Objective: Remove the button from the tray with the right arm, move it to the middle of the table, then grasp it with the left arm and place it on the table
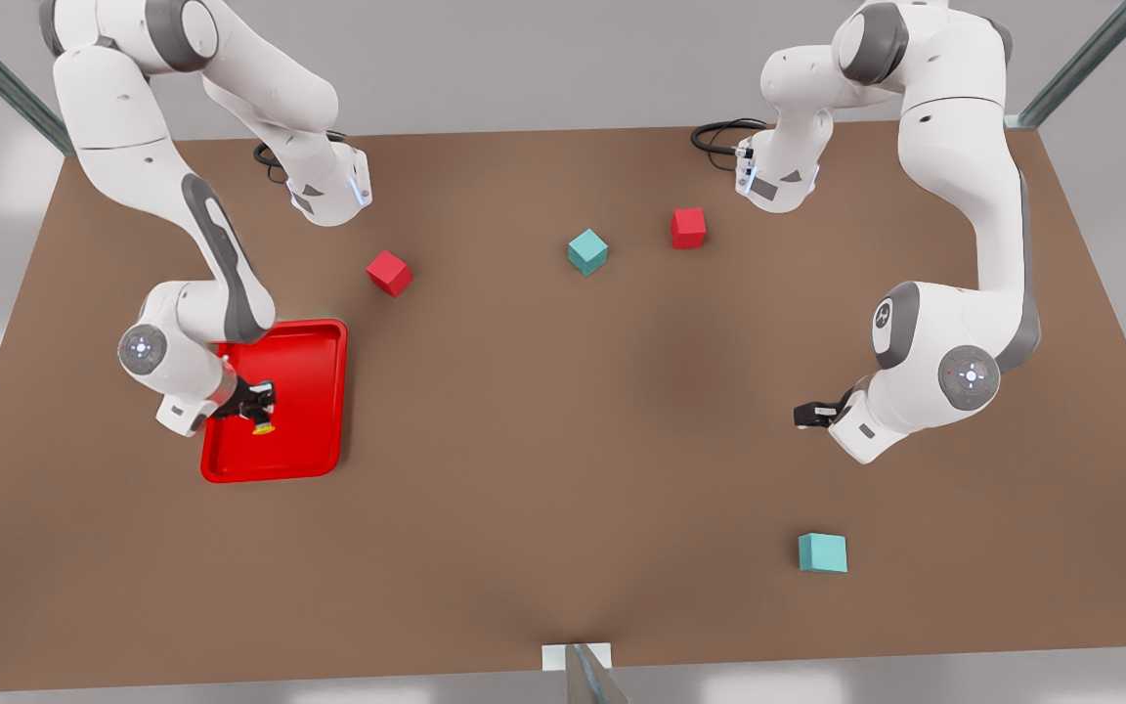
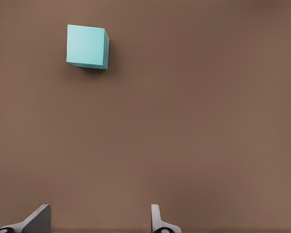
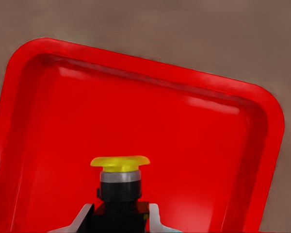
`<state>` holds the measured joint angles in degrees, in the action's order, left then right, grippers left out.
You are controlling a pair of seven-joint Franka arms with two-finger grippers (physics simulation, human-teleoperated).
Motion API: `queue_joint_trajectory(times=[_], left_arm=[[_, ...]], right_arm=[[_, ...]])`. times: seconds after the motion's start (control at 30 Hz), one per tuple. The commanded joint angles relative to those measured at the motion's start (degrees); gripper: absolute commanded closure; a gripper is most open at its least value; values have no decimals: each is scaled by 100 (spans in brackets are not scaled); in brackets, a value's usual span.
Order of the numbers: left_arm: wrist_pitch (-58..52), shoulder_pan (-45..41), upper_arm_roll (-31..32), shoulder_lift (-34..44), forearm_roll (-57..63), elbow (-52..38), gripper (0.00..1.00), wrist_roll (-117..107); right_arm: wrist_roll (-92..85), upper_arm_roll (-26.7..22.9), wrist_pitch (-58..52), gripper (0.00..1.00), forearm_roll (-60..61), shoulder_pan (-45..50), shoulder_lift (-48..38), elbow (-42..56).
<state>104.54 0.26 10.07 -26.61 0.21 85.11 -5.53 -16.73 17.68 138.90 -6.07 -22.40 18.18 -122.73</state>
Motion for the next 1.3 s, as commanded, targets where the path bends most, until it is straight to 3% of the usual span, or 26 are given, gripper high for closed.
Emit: queue_joint_trajectory(times=[0.0, 0.1, 0.17, 0.33, 0.5, 0.8, 1.03, 1.07, 1.2, 1.27], left_arm=[[-3, 0, -5, 7, 5, -3, 0, -10], [-3, 0, -5, 16, 5, -3, 0, -10], [-3, 0, -5, 16, 5, -3, 0, -10], [-12, 9, 4, 16, 5, 6, 0, -1], [-21, 17, -5, 24, 14, 24, 0, -1], [-12, 17, -5, 16, 14, 24, 0, -1], [-3, 9, -5, 7, 14, 15, 0, -1], [-3, 9, -5, 7, 14, 15, 0, -10], [-3, 9, -5, 16, 14, 15, 0, -1], [-21, -87, 4, 51, 5, -12, 0, -106]], right_arm=[[784, 200, -1427, 54, 1, 34, 28, 575], [1769, 675, -1726, 55, 10, 60, 221, 1181], [2630, 675, -1778, 55, 10, 499, 502, 1691], [5310, 675, -2833, 55, 141, 1940, 1899, 4169], [7710, 675, -2719, 55, 203, 3505, 2831, 5734], [9223, 394, -1339, 54, 194, 5342, 3833, 6587], [9196, 60, -820, 52, 185, 5747, 4414, 6754], [9161, 42, -794, 0, 185, 5747, 4422, 6745], [9161, 16, -891, 0, 177, 5703, 4344, 6736], [8590, 200, -2067, 0, 212, 5000, 3588, 6640]])
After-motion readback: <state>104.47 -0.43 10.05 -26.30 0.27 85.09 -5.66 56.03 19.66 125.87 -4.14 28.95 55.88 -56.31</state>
